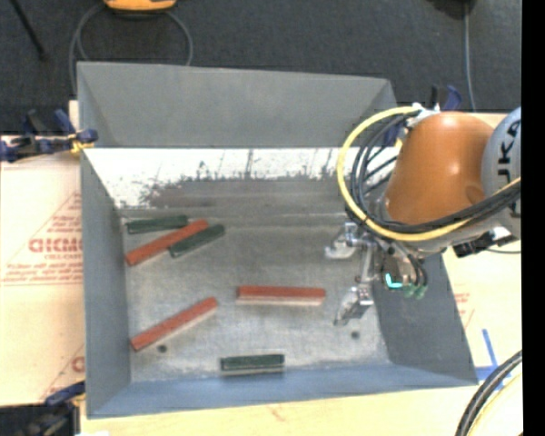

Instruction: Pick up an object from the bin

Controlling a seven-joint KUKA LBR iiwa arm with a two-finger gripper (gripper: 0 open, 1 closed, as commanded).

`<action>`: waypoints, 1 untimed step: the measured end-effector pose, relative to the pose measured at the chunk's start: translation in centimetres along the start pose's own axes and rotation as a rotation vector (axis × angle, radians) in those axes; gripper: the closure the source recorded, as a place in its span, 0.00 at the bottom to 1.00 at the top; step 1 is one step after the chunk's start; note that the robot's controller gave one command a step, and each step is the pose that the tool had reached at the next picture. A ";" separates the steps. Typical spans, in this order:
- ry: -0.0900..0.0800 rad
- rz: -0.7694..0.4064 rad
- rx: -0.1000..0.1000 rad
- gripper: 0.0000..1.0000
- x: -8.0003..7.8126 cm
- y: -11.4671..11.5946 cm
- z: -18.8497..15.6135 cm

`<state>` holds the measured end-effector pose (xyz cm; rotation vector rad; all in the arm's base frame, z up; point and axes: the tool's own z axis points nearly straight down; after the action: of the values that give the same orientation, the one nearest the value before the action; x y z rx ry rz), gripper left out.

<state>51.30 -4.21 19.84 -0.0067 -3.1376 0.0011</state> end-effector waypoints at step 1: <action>-0.007 -0.001 0.001 0.00 -0.2 0.0 -0.3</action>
Offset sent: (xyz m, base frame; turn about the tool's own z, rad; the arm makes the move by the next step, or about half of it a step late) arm 0.0474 -0.0116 -0.1284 -0.0014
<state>51.46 -4.21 20.18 -0.0050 -3.1448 0.0022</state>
